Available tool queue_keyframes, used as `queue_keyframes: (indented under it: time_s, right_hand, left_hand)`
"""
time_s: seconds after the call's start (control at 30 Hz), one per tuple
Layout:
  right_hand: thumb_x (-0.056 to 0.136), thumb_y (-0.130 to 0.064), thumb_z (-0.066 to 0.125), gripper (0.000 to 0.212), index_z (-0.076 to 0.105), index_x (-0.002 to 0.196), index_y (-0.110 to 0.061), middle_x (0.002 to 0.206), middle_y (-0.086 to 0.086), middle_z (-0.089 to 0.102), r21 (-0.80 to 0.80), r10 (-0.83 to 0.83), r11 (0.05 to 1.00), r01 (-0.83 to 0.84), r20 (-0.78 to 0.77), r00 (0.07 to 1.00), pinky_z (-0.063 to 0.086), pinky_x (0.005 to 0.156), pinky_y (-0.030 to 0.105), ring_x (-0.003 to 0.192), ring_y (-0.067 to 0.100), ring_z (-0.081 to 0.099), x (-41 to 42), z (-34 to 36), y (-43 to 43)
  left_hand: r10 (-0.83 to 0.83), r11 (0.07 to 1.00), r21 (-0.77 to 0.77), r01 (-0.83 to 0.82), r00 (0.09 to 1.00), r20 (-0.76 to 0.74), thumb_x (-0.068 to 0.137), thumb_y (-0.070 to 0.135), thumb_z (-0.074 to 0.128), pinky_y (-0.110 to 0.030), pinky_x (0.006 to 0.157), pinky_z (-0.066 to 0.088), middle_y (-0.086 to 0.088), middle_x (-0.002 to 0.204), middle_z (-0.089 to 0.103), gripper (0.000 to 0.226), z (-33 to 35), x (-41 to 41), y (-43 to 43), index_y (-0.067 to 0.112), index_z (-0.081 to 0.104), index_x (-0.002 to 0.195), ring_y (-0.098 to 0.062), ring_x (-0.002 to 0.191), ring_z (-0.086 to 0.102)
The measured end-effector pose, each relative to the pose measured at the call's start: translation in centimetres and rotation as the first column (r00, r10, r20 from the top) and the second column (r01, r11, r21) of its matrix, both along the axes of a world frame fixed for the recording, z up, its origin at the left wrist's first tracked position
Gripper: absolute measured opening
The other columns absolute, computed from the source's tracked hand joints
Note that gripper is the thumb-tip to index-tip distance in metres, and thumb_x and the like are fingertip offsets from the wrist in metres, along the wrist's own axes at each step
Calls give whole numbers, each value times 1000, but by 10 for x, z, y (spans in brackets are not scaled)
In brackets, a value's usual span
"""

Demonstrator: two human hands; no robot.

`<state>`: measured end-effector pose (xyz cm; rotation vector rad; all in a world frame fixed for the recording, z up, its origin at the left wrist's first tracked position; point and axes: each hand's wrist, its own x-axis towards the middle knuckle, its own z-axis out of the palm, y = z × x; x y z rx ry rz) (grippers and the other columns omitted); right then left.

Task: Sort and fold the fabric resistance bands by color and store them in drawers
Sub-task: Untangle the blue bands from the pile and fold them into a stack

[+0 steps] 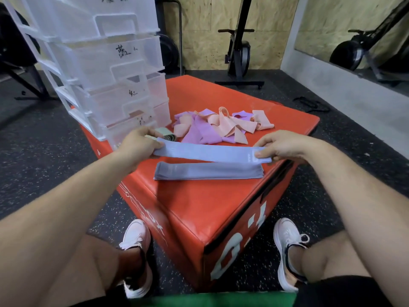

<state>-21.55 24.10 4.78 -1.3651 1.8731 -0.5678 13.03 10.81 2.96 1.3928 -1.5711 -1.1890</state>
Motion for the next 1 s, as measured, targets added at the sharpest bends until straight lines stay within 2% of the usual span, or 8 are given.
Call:
queue_keyframes:
  time_s: [0.1, 0.27, 0.43, 0.5, 0.6, 0.73, 0.83, 1.0]
  right_hand:
    - [87, -6, 75, 13, 74, 98, -12, 88, 7, 71, -26, -80, 997, 79, -41, 996, 50, 65, 28, 74, 16, 60, 0, -14, -3]
    - [82, -16, 81, 12, 76, 92, -21, 85, -5, 68, -85, -57, 996, 37, -242, 969, 53, 73, 31, 77, 14, 62, 0, -26, -8]
    - [83, -24, 80, 20, 75, 102, -21, 93, -6, 66, -73, -23, 997, -2, -338, 941, 42, 65, 23, 83, 12, 60, 2, -36, -8]
    - [83, -33, 80, 26, 74, 106, -22, 103, -4, 65, -40, -5, 999, -11, -380, 925, 41, 69, 26, 90, 14, 59, 3, -41, -7]
    - [83, -43, 78, 41, 69, 117, -22, 115, 0, 61, 6, -18, 1000, 23, -415, 910, 43, 75, 29, 94, 18, 59, 5, -44, -7]
    - [89, -43, 71, 43, 63, 114, -9, 105, 8, 67, 138, -84, 981, 133, -314, 946, 59, 70, 34, 90, 22, 69, 9, -37, -6]
    - [93, -34, 68, 33, 64, 108, -5, 110, 11, 65, 180, -169, 964, 196, -155, 973, 56, 63, 30, 88, 21, 70, 10, -32, -3]
    - [92, -18, 71, 9, 65, 91, -10, 105, 15, 66, 255, -272, 930, 264, -2, 962, 58, 68, 29, 84, 24, 71, 10, -29, -2]
  left_hand:
    - [-21, 999, -30, 27, 981, 190, 82, -4, 67, -24, 47, 55, -10, 76, 58, 20, -15, -5, 2, 15, 60, 81, -19, 60, 56]
    - [-46, 991, -95, 92, 914, 404, 78, -2, 66, -31, 64, 52, -3, 67, 59, 16, -33, -3, -1, 10, 67, 88, -23, 65, 56]
    - [-79, 976, -118, 184, 800, 595, 79, 7, 66, -26, 54, 40, -3, 72, 61, 15, -42, -1, 4, 16, 66, 91, -23, 66, 57]
    - [-74, 967, -140, 214, 757, 649, 80, 9, 64, -27, 64, 42, -3, 81, 60, 17, -48, -1, 2, 14, 68, 96, -24, 78, 58]
    - [-1, 942, -214, 257, 641, 768, 83, 12, 59, -37, 97, 40, -14, 118, 50, 31, -58, 0, 3, 17, 65, 112, -37, 115, 48]
    - [1, 786, -422, 452, 682, 731, 82, 29, 57, -45, 101, 42, -11, 126, 52, 43, -58, -20, 25, 16, 64, 122, -37, 118, 49]
    - [-212, 717, -317, 621, 628, 749, 79, 61, 53, -47, 103, 42, 1, 136, 52, 60, -58, -43, 34, 31, 59, 130, -24, 127, 49]
    - [-357, 663, -204, 720, 544, 759, 87, 55, 65, -46, 108, 35, 7, 141, 49, 60, -67, -73, 33, 41, 46, 142, -18, 133, 42]
